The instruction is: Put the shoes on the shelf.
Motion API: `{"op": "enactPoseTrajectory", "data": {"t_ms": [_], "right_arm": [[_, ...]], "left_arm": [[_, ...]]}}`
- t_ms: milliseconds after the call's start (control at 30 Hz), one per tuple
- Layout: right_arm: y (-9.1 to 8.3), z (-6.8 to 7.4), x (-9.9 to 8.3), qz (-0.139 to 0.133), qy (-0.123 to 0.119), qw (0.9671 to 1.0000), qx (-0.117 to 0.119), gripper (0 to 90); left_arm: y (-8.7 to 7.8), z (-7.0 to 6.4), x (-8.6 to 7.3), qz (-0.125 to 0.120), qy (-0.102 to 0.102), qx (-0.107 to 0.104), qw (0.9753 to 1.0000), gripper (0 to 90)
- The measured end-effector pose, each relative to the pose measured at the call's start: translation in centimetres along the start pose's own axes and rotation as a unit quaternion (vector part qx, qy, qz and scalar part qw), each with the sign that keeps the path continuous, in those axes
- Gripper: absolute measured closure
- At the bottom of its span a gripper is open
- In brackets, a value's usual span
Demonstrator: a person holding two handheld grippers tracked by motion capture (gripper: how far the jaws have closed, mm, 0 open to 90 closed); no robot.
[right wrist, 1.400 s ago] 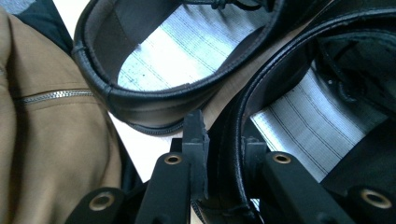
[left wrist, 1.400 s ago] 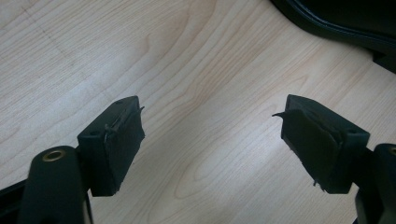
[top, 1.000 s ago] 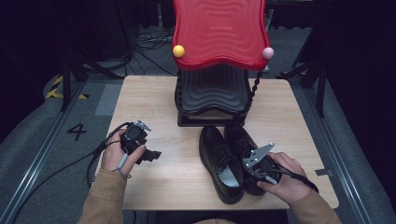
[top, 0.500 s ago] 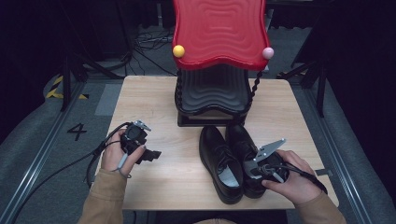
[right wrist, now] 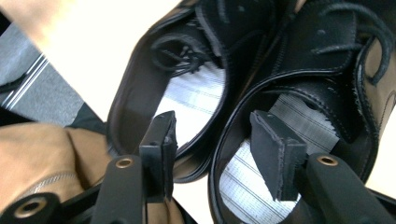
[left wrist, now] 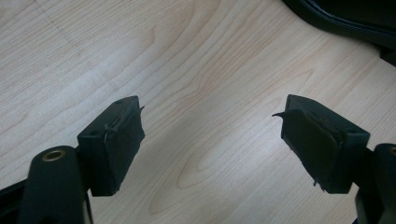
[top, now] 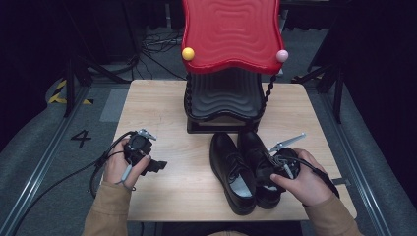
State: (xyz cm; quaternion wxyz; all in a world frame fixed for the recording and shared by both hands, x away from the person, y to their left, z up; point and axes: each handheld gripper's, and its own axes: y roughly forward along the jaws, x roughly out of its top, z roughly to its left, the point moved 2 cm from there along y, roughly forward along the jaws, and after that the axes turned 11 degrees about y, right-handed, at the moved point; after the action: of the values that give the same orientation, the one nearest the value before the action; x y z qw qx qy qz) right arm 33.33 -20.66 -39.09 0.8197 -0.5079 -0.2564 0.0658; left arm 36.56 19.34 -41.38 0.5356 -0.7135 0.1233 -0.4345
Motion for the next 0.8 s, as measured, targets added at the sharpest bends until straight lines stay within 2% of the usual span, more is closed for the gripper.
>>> {"op": "enactPoseTrajectory", "data": {"t_ms": [167, 333, 433, 533, 600, 667, 733, 800], "right_arm": [[1.6, -0.1, 1.0, 0.017, 0.034, 0.9991, -0.018, 47.9], [3.3, -0.2, 1.6, 0.032, 0.048, 0.9971, -0.05, 47.7], [4.2, -0.3, 1.7, 0.049, 0.067, 0.9944, -0.065, 53.1], [4.6, -0.2, 1.8, 0.051, 0.088, 0.9916, -0.08, 57.0], [4.7, -0.1, 1.8, 0.051, 0.088, 0.9919, -0.075, 58.2], [5.4, 0.2, 1.7, 0.061, 0.08, 0.9912, -0.086, 63.0], [5.9, 0.5, 1.8, 0.062, 0.074, 0.9894, -0.108, 66.1], [6.0, 0.5, 1.9, 0.061, 0.076, 0.9882, -0.118, 67.7]], "left_arm": [[0.1, 0.0, 0.0, 0.0, -0.001, -0.002, 1.0, 21.3], [0.2, 0.1, 0.0, -0.001, -0.002, -0.002, 1.0, 21.3], [0.2, 0.1, 0.0, 0.0, -0.001, -0.002, 1.0, 21.3], [0.2, 0.1, 0.0, 0.0, -0.002, -0.002, 1.0, 21.3], [0.3, 0.1, 0.0, 0.0, -0.001, -0.003, 1.0, 21.3], [0.3, 0.1, 0.0, 0.001, -0.002, -0.003, 1.0, 21.3], [0.3, 0.1, 0.0, 0.002, 0.0, -0.003, 1.0, 21.3], [0.3, 0.1, 0.1, 0.002, 0.0, -0.004, 1.0, 21.3]]}}
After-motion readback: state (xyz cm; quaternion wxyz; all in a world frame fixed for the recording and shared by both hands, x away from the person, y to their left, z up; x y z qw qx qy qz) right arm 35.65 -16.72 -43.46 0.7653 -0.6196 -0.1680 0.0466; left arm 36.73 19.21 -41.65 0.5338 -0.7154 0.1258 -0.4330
